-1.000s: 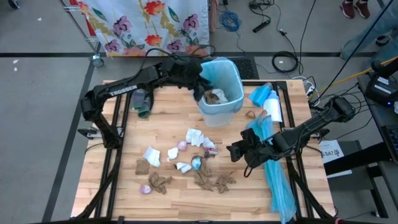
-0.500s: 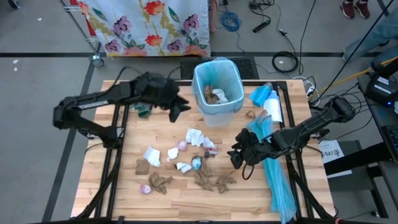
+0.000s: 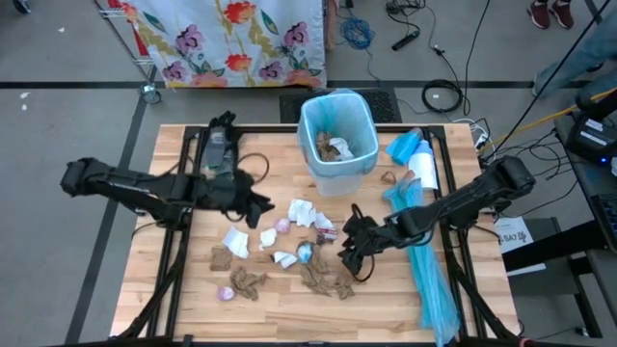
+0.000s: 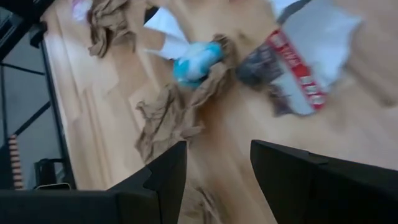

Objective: Place trash/remove bag and relplace
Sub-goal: Put the brown napkin into the trash bin

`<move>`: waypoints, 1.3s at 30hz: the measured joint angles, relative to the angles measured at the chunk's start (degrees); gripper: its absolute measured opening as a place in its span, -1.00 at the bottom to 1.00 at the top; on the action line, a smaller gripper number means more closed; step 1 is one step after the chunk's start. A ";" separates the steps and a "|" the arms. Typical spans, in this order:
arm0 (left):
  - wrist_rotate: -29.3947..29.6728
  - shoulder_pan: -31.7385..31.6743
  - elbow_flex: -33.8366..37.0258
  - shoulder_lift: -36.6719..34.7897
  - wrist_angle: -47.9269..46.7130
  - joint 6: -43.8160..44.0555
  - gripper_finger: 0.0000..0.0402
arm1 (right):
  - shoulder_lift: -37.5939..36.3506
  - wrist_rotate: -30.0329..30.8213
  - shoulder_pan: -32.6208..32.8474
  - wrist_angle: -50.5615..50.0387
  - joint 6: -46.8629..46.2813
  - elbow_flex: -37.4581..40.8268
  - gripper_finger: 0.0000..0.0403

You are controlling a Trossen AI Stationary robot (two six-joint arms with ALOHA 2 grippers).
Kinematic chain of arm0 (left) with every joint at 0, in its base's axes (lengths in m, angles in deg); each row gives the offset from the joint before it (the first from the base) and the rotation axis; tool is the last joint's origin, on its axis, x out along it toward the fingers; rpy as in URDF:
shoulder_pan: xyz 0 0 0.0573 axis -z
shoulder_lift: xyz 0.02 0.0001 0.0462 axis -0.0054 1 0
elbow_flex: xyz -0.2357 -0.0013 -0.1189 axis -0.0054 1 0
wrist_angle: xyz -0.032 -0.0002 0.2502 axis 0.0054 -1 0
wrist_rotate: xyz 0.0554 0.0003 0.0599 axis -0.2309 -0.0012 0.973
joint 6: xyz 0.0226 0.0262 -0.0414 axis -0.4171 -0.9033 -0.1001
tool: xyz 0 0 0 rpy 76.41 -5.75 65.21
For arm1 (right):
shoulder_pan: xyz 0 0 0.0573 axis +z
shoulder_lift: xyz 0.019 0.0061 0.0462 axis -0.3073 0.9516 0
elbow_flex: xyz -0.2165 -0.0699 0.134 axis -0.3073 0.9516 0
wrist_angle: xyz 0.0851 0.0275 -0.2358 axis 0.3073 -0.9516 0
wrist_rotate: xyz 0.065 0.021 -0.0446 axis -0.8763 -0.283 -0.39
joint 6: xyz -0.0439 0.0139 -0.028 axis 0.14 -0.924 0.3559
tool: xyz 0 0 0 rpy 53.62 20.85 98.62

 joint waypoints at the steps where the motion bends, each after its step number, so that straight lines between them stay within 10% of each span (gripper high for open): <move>1: 1.27 1.73 1.17 -0.21 0.58 1.15 -0.22 | 0.98 -0.41 0.00 1.32 -0.77 0.00 -0.15; 20: 6.99 12.55 10.68 -6.02 2.39 1.92 -0.22 | 19.70 -1.04 -1.78 12.13 -8.04 -8.55 -0.18; 31: 5.64 12.56 10.68 -10.98 -3.18 0.15 -0.22 | 28.12 -2.38 -4.06 10.22 -10.87 -14.87 -0.94; 39: 5.60 12.56 10.66 -12.32 -7.71 -0.68 -0.22 | 22.46 -0.55 -1.23 1.50 -11.35 -18.90 -0.99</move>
